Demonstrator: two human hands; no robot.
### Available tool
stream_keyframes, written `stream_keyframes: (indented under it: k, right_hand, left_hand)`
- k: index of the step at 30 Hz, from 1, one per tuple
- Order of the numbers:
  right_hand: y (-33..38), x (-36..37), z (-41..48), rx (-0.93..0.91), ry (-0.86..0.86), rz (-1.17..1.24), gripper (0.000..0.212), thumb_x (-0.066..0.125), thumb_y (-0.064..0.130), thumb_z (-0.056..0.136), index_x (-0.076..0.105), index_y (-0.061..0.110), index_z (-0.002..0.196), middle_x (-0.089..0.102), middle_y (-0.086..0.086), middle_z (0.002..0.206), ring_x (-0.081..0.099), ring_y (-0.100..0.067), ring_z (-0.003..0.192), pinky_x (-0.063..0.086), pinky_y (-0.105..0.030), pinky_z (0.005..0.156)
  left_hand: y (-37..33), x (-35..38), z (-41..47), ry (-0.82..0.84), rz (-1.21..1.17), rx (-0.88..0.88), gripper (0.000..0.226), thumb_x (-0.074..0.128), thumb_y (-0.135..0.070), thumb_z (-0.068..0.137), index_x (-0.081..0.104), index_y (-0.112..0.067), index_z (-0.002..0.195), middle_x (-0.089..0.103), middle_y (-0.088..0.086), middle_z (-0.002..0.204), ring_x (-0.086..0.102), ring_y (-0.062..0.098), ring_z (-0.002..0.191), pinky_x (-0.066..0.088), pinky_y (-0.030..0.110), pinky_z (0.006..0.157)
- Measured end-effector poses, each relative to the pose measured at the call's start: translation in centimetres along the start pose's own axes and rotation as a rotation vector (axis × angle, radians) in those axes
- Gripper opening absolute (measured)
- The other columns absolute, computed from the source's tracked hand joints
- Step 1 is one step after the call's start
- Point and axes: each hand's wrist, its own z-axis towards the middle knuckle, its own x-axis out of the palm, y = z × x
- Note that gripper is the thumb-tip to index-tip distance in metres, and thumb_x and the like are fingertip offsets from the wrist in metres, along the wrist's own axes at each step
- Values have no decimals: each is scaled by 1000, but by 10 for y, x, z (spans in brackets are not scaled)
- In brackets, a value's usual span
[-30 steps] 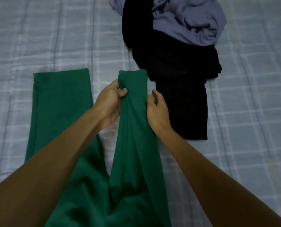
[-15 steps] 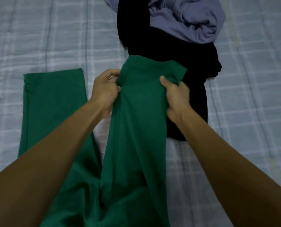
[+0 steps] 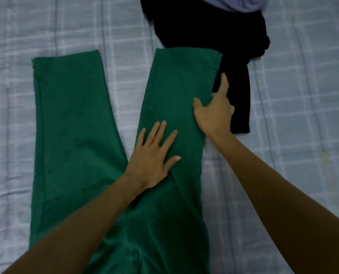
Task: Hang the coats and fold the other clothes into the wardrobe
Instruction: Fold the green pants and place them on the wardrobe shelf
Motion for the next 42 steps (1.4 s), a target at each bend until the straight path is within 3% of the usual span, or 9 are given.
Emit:
stream_keyframes:
  k: [3,7,13,22,27,30,35,39,42]
  right_hand:
    - [-11,-8,-36,-54,-61,-134,82,60,31,83,14,19,150,56,-4,119,48,-21,112,32,-41,101]
    - [-40,-18,-110,-83,0,-17,69,56,27,91,19,16,149,43,-10,136,47,-22,119,43,-41,99]
    - [-79,-23,-244,99,-2,-76,44,47,30,95,42,13,136,57,-6,115,56,-21,104,47,-40,93]
    - [-87,-28,-381,413,96,-260,44,56,53,84,55,16,108,64,-4,95,60,-25,86,49,-33,74]
    - [-81,-38,-386,531,-59,-60,41,60,42,88,58,12,117,65,-10,111,61,-28,102,44,-28,79]
    - [-79,-37,-403,323,-110,-204,62,60,49,86,41,16,135,45,-12,132,50,-29,116,43,-38,94]
    - [-82,-21,-436,-239,211,-584,74,64,62,72,51,18,130,45,-15,131,43,-31,120,36,-44,102]
    - [-95,-3,-451,-266,346,-785,77,73,47,69,49,15,135,43,-21,138,40,-39,130,36,-52,102]
    - [-96,-7,-453,-262,329,-804,67,73,22,70,51,10,132,45,-22,137,42,-39,128,43,-51,95]
  left_hand:
    - [4,13,-10,54,141,-103,70,3,-67,88,-11,-31,147,-8,8,158,-3,25,146,1,52,114]
    - [-14,3,-15,53,59,-108,66,18,-56,95,4,-24,150,3,14,158,2,29,145,2,49,115]
    - [-43,15,-101,54,18,113,57,28,-43,99,19,-18,149,18,16,155,13,30,144,6,49,115]
    - [-32,42,-191,260,96,30,74,13,-66,90,-7,-26,149,-16,13,156,-16,29,143,-8,49,115]
    - [-16,19,-227,-23,46,332,65,39,-54,91,30,-14,141,33,21,144,28,34,135,21,47,110]
    - [-6,33,-273,-12,112,430,68,47,-65,80,40,-12,123,48,18,120,47,33,109,34,45,93]
    - [19,69,-329,203,190,300,82,45,-70,71,43,-11,127,50,18,124,48,33,106,40,45,90]
    - [20,69,-335,192,247,342,82,47,-61,80,33,-9,141,45,18,131,47,33,108,40,43,88]
    - [20,60,-336,210,258,313,71,48,-29,89,17,-5,148,45,18,127,48,33,101,39,40,83]
